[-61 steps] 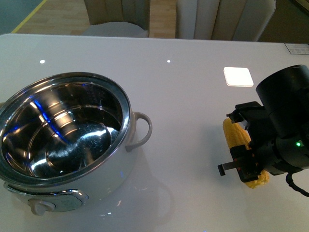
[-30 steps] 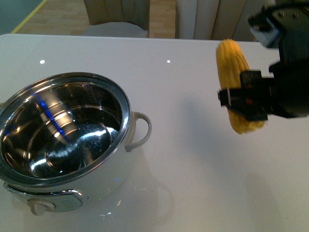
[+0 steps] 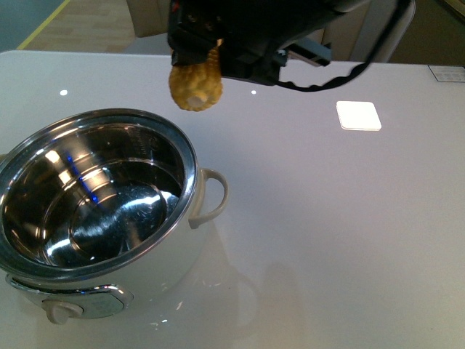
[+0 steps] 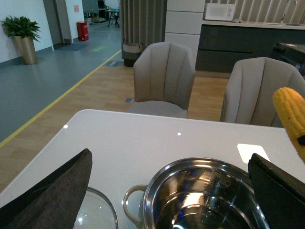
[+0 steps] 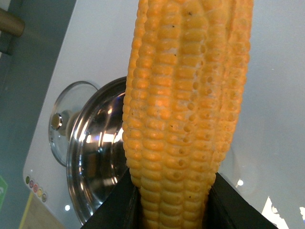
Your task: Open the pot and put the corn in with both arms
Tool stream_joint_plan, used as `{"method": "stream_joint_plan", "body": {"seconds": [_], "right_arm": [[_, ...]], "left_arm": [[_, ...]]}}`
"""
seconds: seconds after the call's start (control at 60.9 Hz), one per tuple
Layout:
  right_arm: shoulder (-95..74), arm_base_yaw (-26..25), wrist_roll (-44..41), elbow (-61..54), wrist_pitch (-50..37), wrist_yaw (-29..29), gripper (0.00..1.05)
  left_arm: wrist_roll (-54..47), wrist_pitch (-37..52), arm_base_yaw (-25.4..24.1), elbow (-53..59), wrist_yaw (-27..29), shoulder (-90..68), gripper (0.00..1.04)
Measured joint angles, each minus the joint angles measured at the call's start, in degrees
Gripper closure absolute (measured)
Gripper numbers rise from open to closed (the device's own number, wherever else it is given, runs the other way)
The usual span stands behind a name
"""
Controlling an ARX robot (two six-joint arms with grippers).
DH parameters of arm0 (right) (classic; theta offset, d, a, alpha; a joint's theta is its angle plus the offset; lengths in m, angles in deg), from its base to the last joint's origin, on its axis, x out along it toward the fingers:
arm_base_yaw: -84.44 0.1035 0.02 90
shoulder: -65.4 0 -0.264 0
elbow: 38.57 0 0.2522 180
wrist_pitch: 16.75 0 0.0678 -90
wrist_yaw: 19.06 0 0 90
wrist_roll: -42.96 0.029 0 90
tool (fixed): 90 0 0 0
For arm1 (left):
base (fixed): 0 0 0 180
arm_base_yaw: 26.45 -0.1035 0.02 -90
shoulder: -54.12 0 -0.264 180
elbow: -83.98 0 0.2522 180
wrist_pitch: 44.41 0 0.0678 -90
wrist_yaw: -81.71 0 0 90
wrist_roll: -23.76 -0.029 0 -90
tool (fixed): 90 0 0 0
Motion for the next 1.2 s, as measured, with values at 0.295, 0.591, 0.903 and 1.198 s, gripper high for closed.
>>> {"method": "stream_joint_plan", "body": {"seconds": [0.295, 0.591, 0.903, 1.198], "right_arm": [[-10.5, 4.9, 4.8, 9.8, 2.6, -1.4, 0.8], [-16.3, 8.2, 4.6, 10.1, 4.4, -1.9, 0.72], [-16.3, 9.1, 4.5, 8.4, 3.3, -3.0, 0.15], [-1.8, 3.4, 6.0, -5.6, -5.1, -0.3, 0.09]], "left_arm": [[0.0, 0.0, 0.0, 0.0, 0.0, 0.0, 0.07], [0.0, 0.0, 0.0, 0.0, 0.0, 0.0, 0.07], [0.0, 0.0, 0.0, 0.0, 0.0, 0.0, 0.07], [0.0, 0.0, 0.0, 0.0, 0.0, 0.0, 0.07]]}}
